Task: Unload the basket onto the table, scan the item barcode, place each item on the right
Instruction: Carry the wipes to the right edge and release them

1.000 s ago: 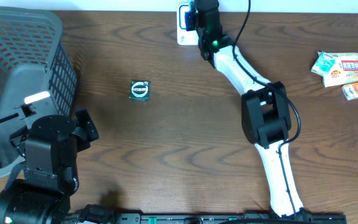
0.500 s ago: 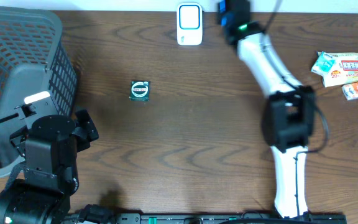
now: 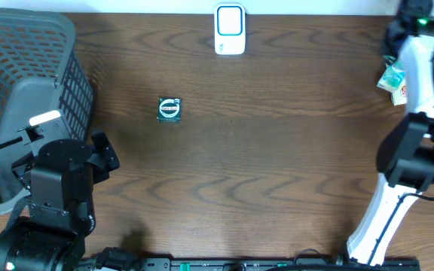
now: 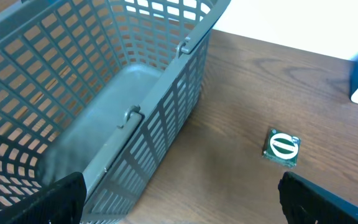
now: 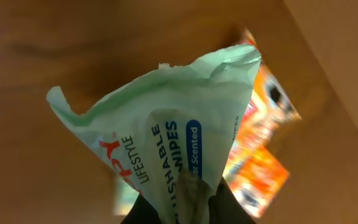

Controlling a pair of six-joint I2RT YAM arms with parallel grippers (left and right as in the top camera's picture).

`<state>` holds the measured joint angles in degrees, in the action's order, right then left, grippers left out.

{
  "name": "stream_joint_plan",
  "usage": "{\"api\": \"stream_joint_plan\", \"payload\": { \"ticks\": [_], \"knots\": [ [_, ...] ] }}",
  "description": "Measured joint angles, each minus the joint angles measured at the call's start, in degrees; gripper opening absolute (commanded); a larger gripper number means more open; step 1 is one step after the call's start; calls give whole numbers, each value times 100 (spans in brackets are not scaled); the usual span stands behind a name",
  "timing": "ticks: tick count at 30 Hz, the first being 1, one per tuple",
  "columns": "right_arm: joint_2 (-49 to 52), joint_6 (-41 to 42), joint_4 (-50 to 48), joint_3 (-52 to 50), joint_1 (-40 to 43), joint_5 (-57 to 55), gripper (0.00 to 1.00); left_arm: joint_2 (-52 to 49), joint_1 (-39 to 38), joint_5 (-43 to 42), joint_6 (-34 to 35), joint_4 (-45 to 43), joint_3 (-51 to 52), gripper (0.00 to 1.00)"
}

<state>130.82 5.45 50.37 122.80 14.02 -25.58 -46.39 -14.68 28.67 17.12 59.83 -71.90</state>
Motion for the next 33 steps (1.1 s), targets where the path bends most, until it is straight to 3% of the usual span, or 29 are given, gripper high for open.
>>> {"api": "stream_joint_plan", "payload": {
  "ticks": [11,12,14,16,18,22,33],
  "knots": [
    [90,0,168,-4,800,673,9,0,0,0,0,2,0,98],
    [109,4,168,-4,841,776,17,0,0,0,0,2,0,98],
    [157,26,168,-4,881,925,45,0,0,0,0,2,0,98],
    [234,46,166,-4,896,1064,61,0,0,0,0,2,0,98],
    [297,39,166,-4,887,1154,68,0,0,0,2,0,0,98],
    [411,4,170,-4,857,1325,73,0,0,0,0,2,0,98],
    [337,9,109,-9,520,1770,72,0,0,0,0,2,0,98]
  ]
}}
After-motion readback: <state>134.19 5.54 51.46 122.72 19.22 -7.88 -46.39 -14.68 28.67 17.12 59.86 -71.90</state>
